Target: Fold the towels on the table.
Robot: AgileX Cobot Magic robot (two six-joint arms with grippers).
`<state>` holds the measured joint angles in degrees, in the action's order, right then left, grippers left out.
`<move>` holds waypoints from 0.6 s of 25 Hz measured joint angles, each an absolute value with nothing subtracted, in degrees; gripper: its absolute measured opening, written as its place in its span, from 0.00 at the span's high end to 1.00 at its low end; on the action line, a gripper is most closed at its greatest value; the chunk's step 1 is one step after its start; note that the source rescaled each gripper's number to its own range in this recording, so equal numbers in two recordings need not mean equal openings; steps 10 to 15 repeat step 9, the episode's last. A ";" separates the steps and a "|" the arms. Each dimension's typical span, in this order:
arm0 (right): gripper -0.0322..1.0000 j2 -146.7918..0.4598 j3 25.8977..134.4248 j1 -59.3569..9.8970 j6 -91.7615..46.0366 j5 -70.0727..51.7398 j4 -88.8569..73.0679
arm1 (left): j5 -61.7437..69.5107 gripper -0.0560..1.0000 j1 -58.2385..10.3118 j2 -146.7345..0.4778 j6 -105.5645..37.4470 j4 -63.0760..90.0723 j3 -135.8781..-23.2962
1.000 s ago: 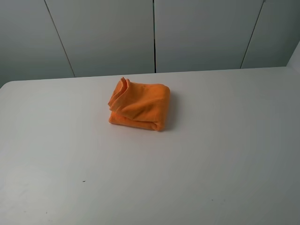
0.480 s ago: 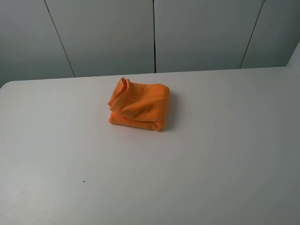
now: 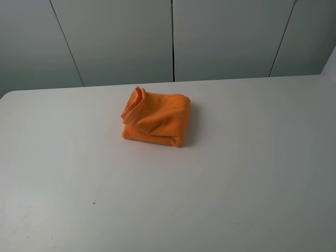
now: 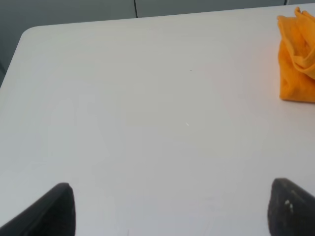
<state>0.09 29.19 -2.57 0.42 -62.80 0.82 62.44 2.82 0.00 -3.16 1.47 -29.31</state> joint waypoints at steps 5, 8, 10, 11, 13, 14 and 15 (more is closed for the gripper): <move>0.00 0.09 29.19 -2.57 0.42 -62.80 0.82 | 62.44 0.00 2.82 0.00 -3.16 1.47 -29.31; 0.00 0.09 29.19 -2.57 0.42 -62.80 0.82 | 62.44 0.00 2.82 0.00 -3.16 1.47 -29.31; 0.00 0.09 29.19 -2.57 0.42 -62.80 0.82 | 62.44 0.00 2.82 0.00 -3.16 1.47 -29.31; 0.00 0.09 29.19 -2.57 0.42 -62.80 0.82 | 62.44 0.00 2.82 0.00 -3.16 1.47 -29.31; 0.00 0.09 29.19 -2.57 0.42 -62.80 0.82 | 62.44 0.00 2.82 0.00 -3.16 1.47 -29.31; 0.00 0.09 29.19 -2.57 0.42 -62.80 0.82 | 62.44 0.00 2.82 0.00 -3.16 1.47 -29.31; 0.00 0.09 29.19 -2.57 0.42 -62.80 0.82 | 62.44 0.00 2.82 0.00 -3.16 1.47 -29.31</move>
